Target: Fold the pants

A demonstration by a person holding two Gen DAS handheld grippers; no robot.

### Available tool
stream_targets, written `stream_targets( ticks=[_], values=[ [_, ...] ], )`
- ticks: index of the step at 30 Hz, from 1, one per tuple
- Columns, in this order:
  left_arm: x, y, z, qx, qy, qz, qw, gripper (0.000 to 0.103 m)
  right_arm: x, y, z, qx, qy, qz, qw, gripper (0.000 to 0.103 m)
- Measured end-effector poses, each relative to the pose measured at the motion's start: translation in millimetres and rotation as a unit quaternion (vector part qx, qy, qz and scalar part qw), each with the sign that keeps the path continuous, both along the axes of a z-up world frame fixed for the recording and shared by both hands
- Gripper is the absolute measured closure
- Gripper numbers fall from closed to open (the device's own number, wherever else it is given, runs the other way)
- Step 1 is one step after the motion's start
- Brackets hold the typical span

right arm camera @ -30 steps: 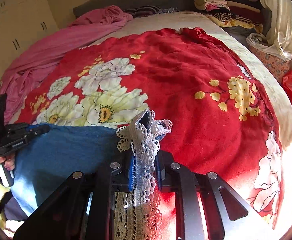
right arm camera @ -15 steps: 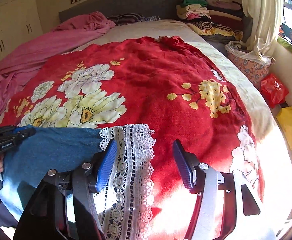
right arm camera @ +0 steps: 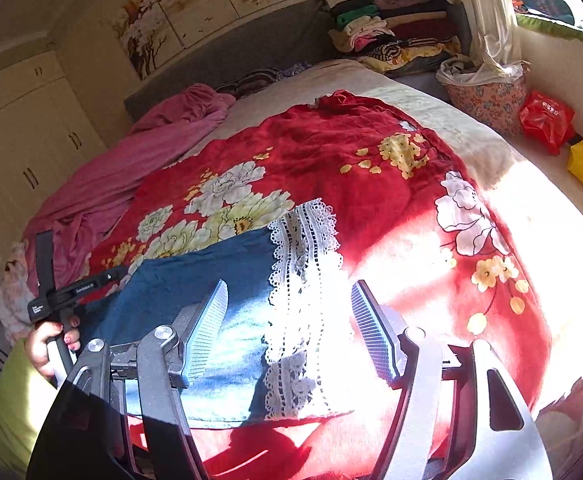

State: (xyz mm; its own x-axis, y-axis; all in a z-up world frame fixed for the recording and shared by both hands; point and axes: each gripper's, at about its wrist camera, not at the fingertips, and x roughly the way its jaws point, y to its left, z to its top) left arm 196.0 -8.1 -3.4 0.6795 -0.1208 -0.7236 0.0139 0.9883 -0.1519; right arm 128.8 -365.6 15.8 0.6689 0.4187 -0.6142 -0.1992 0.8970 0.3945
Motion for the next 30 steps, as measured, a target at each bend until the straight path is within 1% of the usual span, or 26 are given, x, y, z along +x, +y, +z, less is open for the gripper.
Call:
stream_targets(
  ticks=[2,5,7,8,10,14,17,18,20,22,25,27,28,29,30],
  values=[
    [-18.6,9.6,9.8,-0.013,-0.009,0.008,0.9998,0.067,-8.4,-1.3,-9.5,0.006,0.014,0.000,1.000,0.039],
    [-52.8,28.2,20.0,-0.027,-0.020,0.026,0.9991,0.063,-17.0,-7.0,-25.2,0.022,0.032,-0.006,0.999,0.039],
    [-77.2,41.7,22.7,-0.032,-0.023,0.040,0.9984,0.062,-20.8,-9.2,-35.2,0.048,0.040,-0.001,0.998,0.032],
    [-88.2,48.2,23.8,-0.032,-0.023,0.047,0.9981,0.062,-21.9,-9.0,-38.6,0.052,0.043,-0.003,0.998,0.029],
    [-114.0,63.7,24.7,-0.018,-0.028,0.067,0.9972,0.062,-21.2,-7.0,-43.4,0.048,0.046,-0.002,0.998,0.028],
    [-156.4,104.3,19.2,-0.005,-0.018,0.121,0.9924,0.062,-13.9,-6.5,-50.6,0.048,0.054,-0.008,0.997,0.028],
    [-176.3,132.5,9.5,-0.019,-0.001,0.155,0.9877,0.062,-9.2,-6.3,-59.3,0.086,0.059,0.010,0.995,0.028],
    [-180.2,139.2,5.1,-0.028,0.006,0.162,0.9863,0.062,-8.1,-6.2,-62.6,0.085,0.065,0.006,0.994,0.028],
    [-183.9,147.0,-3.0,-0.032,0.020,0.175,0.9838,0.062,-8.8,-6.9,-66.3,0.090,0.065,0.004,0.994,0.028],
    [-184.1,147.9,-6.2,-0.040,0.019,0.171,0.9842,0.062,-9.7,-8.0,-66.3,0.099,0.066,0.005,0.993,0.028],
    [-176.4,142.2,-8.8,-0.060,0.018,0.153,0.9862,0.062,-8.1,-11.0,-66.9,0.114,0.070,0.009,0.991,0.031],
    [-168.7,136.0,-13.0,-0.079,0.023,0.141,0.9867,0.062,-7.3,-12.6,-68.6,0.129,0.075,0.009,0.989,0.038],
    [-164.9,131.0,-15.0,-0.074,0.028,0.139,0.9871,0.063,-6.7,-12.5,-69.5,0.134,0.077,0.010,0.988,0.040],
    [-161.9,124.7,-15.7,-0.062,0.030,0.136,0.9883,0.070,-6.5,-12.5,-70.4,0.136,0.078,0.011,0.988,0.044],
    [-160.2,119.0,-15.8,-0.048,0.029,0.135,0.9893,0.070,-6.9,-12.9,-71.1,0.138,0.079,0.009,0.987,0.051]
  ],
)
